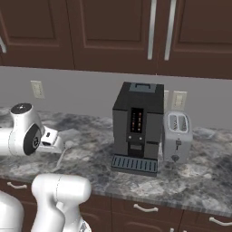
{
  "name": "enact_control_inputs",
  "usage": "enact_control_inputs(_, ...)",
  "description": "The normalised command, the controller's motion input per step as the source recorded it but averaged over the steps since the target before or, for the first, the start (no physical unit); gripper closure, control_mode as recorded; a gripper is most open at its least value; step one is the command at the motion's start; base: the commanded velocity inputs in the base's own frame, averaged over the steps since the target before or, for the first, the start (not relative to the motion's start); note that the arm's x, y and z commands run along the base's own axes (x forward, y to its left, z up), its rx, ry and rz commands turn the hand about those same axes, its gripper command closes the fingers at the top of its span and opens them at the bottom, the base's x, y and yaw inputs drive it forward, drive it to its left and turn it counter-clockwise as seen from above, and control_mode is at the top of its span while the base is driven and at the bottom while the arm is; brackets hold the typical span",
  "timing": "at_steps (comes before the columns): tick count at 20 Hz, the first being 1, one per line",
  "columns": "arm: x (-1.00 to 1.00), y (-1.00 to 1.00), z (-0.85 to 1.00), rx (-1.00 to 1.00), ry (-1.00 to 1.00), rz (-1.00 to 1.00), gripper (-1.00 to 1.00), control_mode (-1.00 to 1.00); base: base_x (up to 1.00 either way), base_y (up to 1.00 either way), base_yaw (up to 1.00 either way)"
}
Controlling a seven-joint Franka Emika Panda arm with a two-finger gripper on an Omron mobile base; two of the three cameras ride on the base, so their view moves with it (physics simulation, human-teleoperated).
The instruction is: Take the fork and place it on the left side of the plate. Then take the spoon and place it on the right side of the plate. Make sure they're directly next to the plate.
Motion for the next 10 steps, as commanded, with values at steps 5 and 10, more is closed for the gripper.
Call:
enact_control_inputs(5, 0.35, 0.05, -0.36, 0.0, 0.0, 0.0, -1.0, -1.0, 0.0, 0.0, 0.0)
enact_control_inputs(10, 0.38, 0.0, -0.36, 0.0, 0.0, 0.0, -1.0, -1.0, 0.0, 0.0, 0.0)
